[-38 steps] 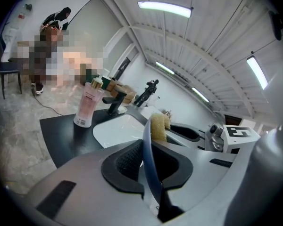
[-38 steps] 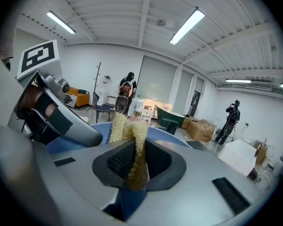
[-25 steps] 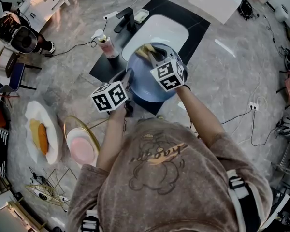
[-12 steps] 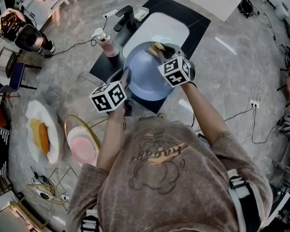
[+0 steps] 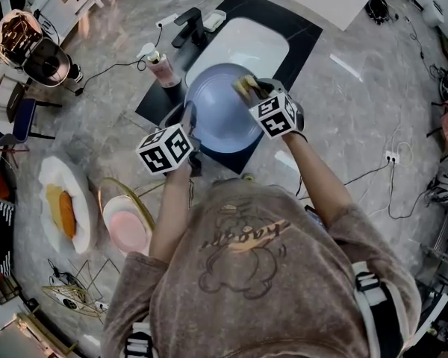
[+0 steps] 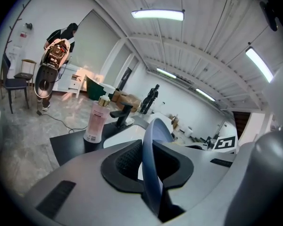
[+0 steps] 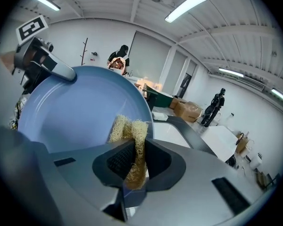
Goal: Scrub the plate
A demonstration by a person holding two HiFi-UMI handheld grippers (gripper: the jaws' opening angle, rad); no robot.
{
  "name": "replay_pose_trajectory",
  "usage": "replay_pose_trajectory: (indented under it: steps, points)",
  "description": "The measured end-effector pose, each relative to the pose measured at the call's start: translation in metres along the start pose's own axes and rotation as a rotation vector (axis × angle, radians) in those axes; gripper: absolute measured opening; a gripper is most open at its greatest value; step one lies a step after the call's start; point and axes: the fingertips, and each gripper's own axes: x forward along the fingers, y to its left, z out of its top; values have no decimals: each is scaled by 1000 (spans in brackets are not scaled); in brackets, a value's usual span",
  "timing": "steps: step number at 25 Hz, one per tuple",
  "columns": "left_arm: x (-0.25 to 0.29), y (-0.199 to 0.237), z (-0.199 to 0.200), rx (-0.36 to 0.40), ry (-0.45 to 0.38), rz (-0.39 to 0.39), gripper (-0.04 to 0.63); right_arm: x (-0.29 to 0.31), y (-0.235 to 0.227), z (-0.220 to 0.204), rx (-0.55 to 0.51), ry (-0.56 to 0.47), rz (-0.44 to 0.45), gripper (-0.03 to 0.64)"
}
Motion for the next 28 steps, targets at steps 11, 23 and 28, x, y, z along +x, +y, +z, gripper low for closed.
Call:
replay_pose_trajectory:
  steps: [11,23,28]
  points:
    - [-3,14,0,-42,-51,49,52,-8,41,-25,20,42,122,51]
    - [0,22,1,-105,-70,56,58,-25,103,-34,23,59,298,51]
    - [3,26,-3,-132,-63,65,58,-37,130,-28,5,46,371,51]
